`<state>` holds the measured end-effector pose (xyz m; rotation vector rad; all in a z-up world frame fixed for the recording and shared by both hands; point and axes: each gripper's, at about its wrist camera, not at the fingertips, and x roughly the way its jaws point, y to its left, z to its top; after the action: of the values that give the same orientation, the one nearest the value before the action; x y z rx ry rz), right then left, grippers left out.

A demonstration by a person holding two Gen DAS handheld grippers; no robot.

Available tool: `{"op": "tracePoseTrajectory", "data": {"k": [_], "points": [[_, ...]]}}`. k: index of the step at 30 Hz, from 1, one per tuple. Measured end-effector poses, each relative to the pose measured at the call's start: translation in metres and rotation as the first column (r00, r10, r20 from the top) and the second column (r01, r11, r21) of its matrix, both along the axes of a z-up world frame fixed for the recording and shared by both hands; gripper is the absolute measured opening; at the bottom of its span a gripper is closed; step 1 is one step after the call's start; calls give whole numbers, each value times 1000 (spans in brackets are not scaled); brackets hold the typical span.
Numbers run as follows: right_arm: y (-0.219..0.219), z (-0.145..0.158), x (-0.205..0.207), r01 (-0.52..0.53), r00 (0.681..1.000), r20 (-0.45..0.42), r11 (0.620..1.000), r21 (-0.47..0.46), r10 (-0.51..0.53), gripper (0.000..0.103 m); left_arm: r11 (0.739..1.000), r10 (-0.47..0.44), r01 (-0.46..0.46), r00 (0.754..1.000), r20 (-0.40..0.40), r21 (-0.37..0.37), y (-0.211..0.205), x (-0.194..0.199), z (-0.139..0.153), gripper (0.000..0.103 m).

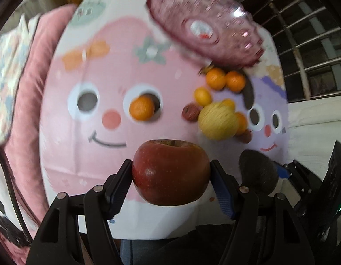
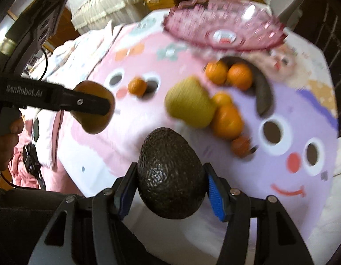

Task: Organize fruits
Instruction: 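Carry apple and avocado into the pink bowl and open both tools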

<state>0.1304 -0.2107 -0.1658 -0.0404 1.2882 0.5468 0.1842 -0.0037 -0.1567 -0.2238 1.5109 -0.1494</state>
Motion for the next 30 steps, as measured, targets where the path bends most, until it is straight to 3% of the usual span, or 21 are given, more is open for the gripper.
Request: {"op": "tracePoseTrajectory", "data": {"k": [7, 14, 22, 30], "points": [[-21, 41, 35, 108, 991, 81, 994, 0, -108, 58, 999, -47, 47, 994, 100, 2, -2, 31, 53, 68], [-35, 61, 75, 204, 972, 108, 978, 47, -208, 58, 997, -74, 72, 983, 166, 17, 2, 66, 74, 68], [-31, 52, 129, 280, 953, 93, 954, 107, -289, 58, 998, -57, 60, 975, 216, -7, 1, 120, 61, 68], [-24, 15, 177, 355, 931, 43, 928, 114, -362, 58, 994, -98, 104, 967, 237, -13, -10, 169, 22, 68]]}}
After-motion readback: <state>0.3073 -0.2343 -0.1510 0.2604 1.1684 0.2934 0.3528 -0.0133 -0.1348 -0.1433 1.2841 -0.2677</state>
